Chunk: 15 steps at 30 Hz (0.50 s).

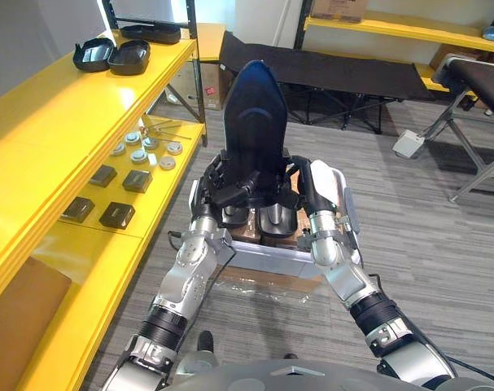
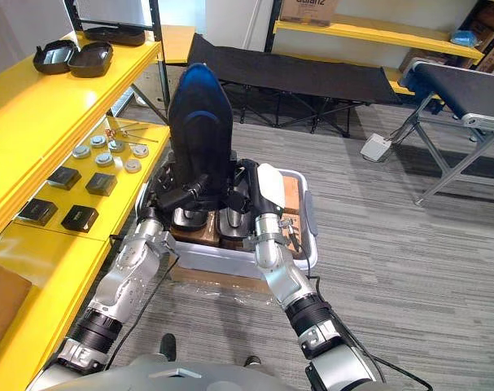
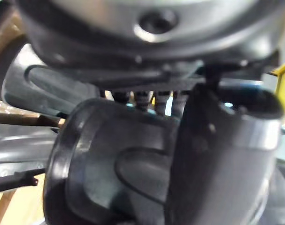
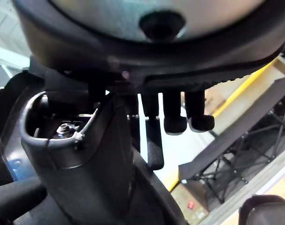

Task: Walk over and take three plastic housings, then place them on the shelf

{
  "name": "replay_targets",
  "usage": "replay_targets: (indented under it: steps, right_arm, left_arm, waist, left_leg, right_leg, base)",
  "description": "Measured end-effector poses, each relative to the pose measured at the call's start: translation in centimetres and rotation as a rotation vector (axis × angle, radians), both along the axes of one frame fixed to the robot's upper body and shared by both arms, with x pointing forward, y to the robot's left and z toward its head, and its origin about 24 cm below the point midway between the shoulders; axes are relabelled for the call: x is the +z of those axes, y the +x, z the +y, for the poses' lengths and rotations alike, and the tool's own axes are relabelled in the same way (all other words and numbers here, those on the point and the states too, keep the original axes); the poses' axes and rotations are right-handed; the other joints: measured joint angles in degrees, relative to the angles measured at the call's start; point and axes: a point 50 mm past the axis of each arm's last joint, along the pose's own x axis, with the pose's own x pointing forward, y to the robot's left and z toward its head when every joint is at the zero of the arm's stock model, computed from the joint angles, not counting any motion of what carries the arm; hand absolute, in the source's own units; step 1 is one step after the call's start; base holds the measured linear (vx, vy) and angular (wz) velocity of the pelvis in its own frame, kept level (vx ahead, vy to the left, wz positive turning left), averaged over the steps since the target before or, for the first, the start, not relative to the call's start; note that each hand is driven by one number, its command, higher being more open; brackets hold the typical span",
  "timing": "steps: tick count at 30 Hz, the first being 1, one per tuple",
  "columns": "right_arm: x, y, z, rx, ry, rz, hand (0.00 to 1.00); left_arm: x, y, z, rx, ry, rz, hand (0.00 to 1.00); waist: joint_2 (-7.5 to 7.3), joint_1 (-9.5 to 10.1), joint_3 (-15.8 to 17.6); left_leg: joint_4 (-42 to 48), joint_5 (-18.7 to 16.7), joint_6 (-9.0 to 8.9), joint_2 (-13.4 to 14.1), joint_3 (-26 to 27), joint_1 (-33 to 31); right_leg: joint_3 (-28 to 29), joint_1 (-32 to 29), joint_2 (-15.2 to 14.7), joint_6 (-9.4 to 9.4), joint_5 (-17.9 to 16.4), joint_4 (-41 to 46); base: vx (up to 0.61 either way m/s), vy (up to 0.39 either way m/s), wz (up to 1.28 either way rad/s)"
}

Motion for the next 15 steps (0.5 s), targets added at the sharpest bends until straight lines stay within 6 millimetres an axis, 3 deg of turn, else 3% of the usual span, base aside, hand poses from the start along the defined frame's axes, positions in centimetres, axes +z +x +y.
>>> replay_targets:
  steps: [15]
  right_arm:
    - [0.0,-0.4,1.3,0.068,0.051,-0.004,0.0]
  left_arm:
    - [0.5,0.9,1.0,0.008,-0.015,-0.042,0.0]
  waist:
    - [0.0,0.01,0.0]
  left_leg:
    - [0.0,0.0,-0.05,0.0,0.0,0.1]
  right_leg:
    - [0.0,0.1,0.0,-0.09,-0.1,0.0]
  base:
    - [0.0,0.0,0.0]
